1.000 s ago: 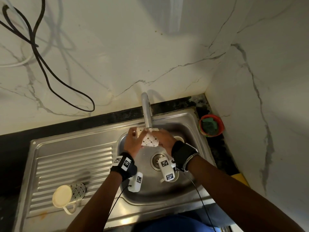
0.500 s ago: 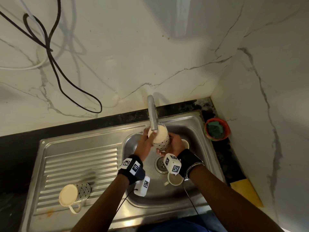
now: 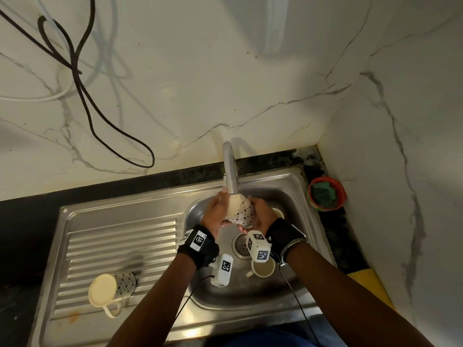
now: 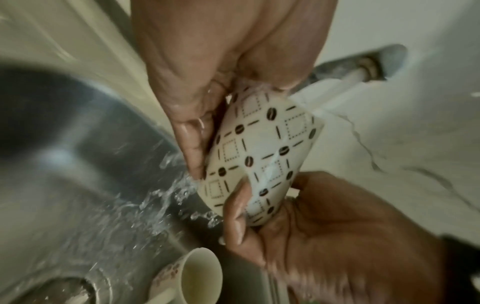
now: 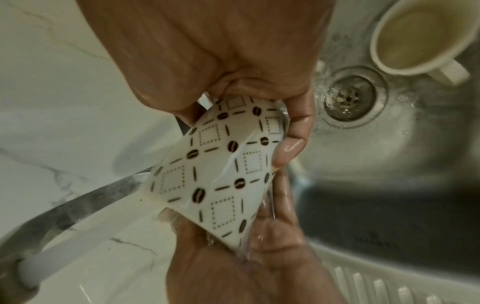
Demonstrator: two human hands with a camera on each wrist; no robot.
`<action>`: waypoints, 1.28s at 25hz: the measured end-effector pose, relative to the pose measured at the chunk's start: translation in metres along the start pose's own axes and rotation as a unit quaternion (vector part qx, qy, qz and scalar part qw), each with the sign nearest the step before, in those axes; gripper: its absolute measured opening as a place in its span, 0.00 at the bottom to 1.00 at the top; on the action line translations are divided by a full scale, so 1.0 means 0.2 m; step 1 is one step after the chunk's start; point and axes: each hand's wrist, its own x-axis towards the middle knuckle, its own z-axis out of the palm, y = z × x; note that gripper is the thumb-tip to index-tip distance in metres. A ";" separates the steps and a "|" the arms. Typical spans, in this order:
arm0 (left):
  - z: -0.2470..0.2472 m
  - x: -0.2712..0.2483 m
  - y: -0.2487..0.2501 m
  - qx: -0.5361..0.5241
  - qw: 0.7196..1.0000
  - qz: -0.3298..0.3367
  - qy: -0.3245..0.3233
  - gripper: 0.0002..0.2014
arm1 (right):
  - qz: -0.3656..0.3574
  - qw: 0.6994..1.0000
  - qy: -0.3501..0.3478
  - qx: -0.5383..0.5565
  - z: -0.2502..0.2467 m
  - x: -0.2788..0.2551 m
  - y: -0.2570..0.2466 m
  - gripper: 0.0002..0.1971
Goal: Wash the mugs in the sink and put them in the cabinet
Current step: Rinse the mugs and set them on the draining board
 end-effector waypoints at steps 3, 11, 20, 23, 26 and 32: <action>0.02 -0.03 0.01 0.071 0.994 0.071 0.038 0.17 | -0.019 0.998 0.056 -0.019 0.01 -0.01 -0.04 0.22; -0.03 -0.04 0.00 0.020 1.000 0.003 -0.022 0.25 | -0.052 0.986 0.087 -0.132 0.05 -0.04 -0.05 0.27; -0.09 -0.06 0.06 -0.048 0.993 -0.093 -0.058 0.17 | -0.232 0.910 0.091 -0.331 0.04 -0.04 -0.11 0.17; -0.04 -0.07 0.10 -0.029 0.996 -0.061 -0.063 0.08 | -0.243 0.886 0.130 -0.372 0.06 -0.04 -0.13 0.22; -0.02 -0.05 0.10 -0.015 0.999 -0.033 -0.037 0.11 | -0.310 0.803 0.161 -0.483 0.11 -0.07 -0.05 0.31; -0.07 -0.05 0.05 0.018 1.000 0.010 -0.012 0.12 | -0.298 0.721 0.122 -0.614 0.16 -0.04 -0.07 0.26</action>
